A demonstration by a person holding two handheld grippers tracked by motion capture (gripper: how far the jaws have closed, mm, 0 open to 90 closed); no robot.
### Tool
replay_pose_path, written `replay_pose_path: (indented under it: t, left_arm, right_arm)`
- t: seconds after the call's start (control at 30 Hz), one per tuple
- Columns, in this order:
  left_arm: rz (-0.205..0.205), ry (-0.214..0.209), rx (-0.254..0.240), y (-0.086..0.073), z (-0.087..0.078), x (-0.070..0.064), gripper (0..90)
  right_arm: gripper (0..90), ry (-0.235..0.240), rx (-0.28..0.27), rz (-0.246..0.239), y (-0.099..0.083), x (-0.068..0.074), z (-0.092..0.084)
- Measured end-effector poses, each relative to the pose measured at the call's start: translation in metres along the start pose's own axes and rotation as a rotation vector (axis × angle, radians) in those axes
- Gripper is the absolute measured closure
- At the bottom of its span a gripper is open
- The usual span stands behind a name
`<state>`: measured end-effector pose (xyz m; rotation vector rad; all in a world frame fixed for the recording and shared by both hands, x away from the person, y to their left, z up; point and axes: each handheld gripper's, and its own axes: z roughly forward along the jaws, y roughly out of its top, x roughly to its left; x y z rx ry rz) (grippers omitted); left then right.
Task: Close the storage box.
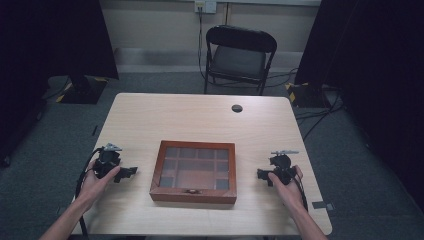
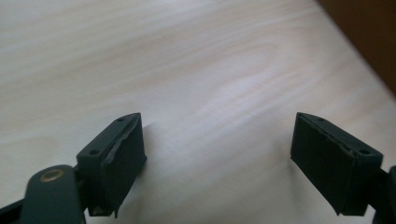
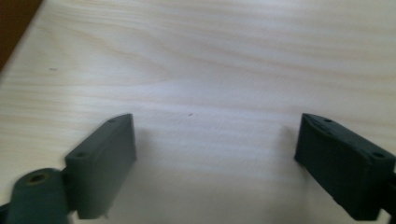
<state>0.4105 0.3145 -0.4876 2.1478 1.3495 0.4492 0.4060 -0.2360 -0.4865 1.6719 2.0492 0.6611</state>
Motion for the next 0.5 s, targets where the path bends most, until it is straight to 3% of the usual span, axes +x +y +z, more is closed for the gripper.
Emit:
replay_pose_path:
  t: [0.03, 0.1, 0.17, 0.23, 0.3, 0.5]
  left_arm:
    - [-0.001, 0.020, -0.010, -0.001, 0.002, -0.002, 14.0]
    - [-0.019, 0.027, -0.032, -0.001, 0.004, -0.004, 11.4]
    - [-0.005, 0.028, -0.063, -0.004, 0.006, -0.003, 8.5]
    - [-0.010, 0.027, -0.094, -0.007, 0.010, -0.002, 2.7]
    - [-0.003, 0.010, -0.136, -0.010, 0.012, 0.000, 0.0]
    - [0.006, 0.012, -0.130, -0.010, 0.012, 0.000, 0.0]
  right_arm:
    - [0.2, 0.012, -0.032, -0.002, -0.003, 0.001, 0.003]
    - [0.0, 0.015, -0.067, -0.010, -0.007, 0.004, 0.006]
    - [0.0, 0.017, -0.088, -0.014, -0.009, 0.004, 0.006]
    - [0.0, 0.028, -0.147, -0.025, -0.013, 0.003, 0.008]
    - [0.0, 0.027, -0.150, -0.022, -0.014, 0.004, 0.008]
    - [0.0, 0.017, -0.152, -0.013, -0.016, 0.005, 0.007]
